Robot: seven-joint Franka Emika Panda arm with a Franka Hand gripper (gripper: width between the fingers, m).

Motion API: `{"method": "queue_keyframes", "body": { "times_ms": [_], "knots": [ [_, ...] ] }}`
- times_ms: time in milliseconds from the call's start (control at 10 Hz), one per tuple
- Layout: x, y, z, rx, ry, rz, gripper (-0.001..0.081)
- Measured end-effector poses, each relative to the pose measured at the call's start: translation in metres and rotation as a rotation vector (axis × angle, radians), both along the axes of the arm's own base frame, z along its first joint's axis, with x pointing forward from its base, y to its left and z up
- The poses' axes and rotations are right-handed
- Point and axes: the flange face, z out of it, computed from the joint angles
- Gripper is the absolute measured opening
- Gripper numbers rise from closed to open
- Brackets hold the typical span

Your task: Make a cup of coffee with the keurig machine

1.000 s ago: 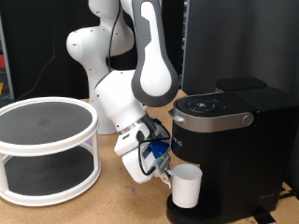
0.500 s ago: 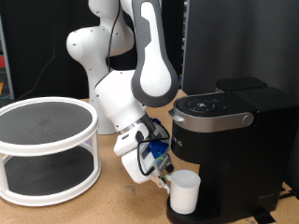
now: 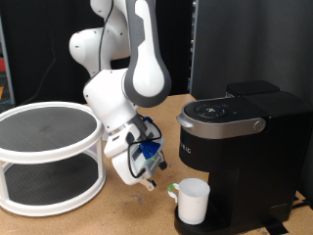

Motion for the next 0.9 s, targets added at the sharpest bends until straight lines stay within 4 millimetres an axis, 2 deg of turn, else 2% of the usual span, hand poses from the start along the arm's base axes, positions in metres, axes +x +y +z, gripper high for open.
{"method": "queue_keyframes", "body": {
  "times_ms": [300, 600, 900],
  "knots": [
    [-0.019, -0.017, 0.021, 0.039, -0.013, -0.007, 0.0798],
    [-0.019, -0.017, 0.022, 0.037, 0.002, -0.004, 0.0798],
    [-0.016, -0.021, 0.049, 0.075, -0.014, -0.028, 0.0798]
  ]
}}
